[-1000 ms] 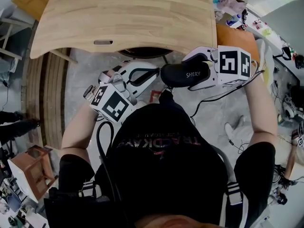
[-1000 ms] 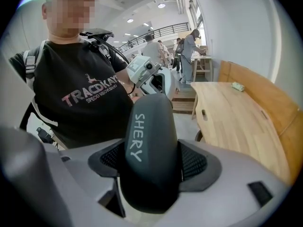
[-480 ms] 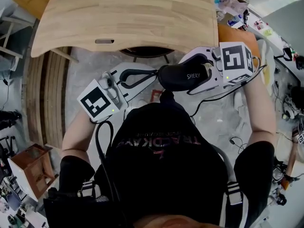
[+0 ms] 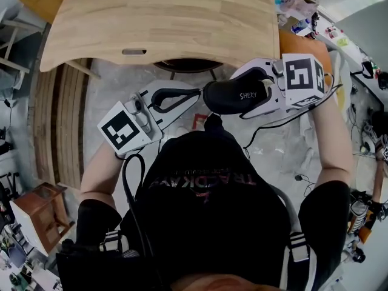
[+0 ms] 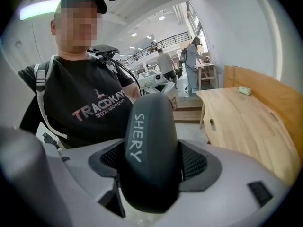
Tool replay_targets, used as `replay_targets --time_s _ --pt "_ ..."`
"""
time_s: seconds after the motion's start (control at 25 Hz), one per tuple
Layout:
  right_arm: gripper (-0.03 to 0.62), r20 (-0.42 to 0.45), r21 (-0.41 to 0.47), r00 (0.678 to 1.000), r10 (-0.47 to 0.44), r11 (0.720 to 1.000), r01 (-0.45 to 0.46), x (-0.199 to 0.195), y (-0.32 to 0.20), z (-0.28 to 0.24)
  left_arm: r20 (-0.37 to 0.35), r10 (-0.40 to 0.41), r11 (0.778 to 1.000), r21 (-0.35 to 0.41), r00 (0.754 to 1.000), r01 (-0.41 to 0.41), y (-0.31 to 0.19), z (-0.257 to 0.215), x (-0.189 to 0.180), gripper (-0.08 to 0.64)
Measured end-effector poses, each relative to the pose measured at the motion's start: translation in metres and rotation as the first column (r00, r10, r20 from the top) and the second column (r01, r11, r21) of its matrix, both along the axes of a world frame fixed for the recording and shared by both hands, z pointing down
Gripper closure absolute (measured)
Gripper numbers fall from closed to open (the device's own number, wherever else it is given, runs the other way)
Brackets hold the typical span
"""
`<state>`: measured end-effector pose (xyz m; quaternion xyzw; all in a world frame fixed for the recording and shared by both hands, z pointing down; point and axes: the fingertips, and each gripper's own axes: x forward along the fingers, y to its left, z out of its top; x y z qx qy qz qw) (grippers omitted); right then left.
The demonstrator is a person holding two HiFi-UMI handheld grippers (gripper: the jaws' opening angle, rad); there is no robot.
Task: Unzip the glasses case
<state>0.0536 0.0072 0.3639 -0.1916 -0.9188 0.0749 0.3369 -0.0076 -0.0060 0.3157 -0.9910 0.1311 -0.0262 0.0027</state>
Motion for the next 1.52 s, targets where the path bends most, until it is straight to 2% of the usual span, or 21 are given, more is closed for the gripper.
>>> replay_targets --time_s 0.2,0.44,0.6,0.76,0.88,1.2,1.36,1.52 --pt "0.239 -0.049 0.114 0.997 0.062 0.992 -0.056 -0.003 -0.016 0.012 0.145 -0.100 0.993 0.080 0.984 0.089 -0.012 0.013 -0.006 0.548" --pt "0.239 -0.105 0.182 0.987 0.121 0.978 -0.101 -0.004 -0.031 0.029 0.288 -0.197 0.979 0.106 0.937 0.174 -0.025 0.037 -0.007 0.549" --pt "0.239 -0.153 0.205 0.977 0.146 0.972 -0.113 0.000 -0.038 0.043 0.365 -0.211 0.976 0.124 0.907 0.177 -0.030 0.052 -0.003 0.548" --pt "0.241 -0.169 0.181 0.971 0.171 0.974 -0.140 0.003 -0.044 0.049 0.388 -0.170 0.985 0.088 0.906 0.147 -0.027 0.059 -0.002 0.549" --pt "0.241 -0.175 0.174 0.965 0.196 0.971 -0.165 0.004 -0.049 0.053 0.407 -0.150 0.988 0.088 0.901 0.124 -0.022 0.065 0.000 0.548" --pt "0.241 -0.184 0.199 0.948 0.259 0.955 -0.222 0.007 -0.058 0.062 0.428 -0.145 0.989 0.079 0.892 0.123 -0.019 0.076 0.012 0.548" --pt "0.241 -0.176 0.203 0.941 0.288 0.946 -0.252 0.000 -0.062 0.062 0.425 -0.140 0.990 0.074 0.894 0.120 -0.017 0.078 0.013 0.548" --pt "0.242 -0.179 0.213 0.934 0.310 0.939 -0.270 -0.007 -0.064 0.065 0.444 -0.141 0.990 0.086 0.885 0.115 -0.014 0.085 0.017 0.548"
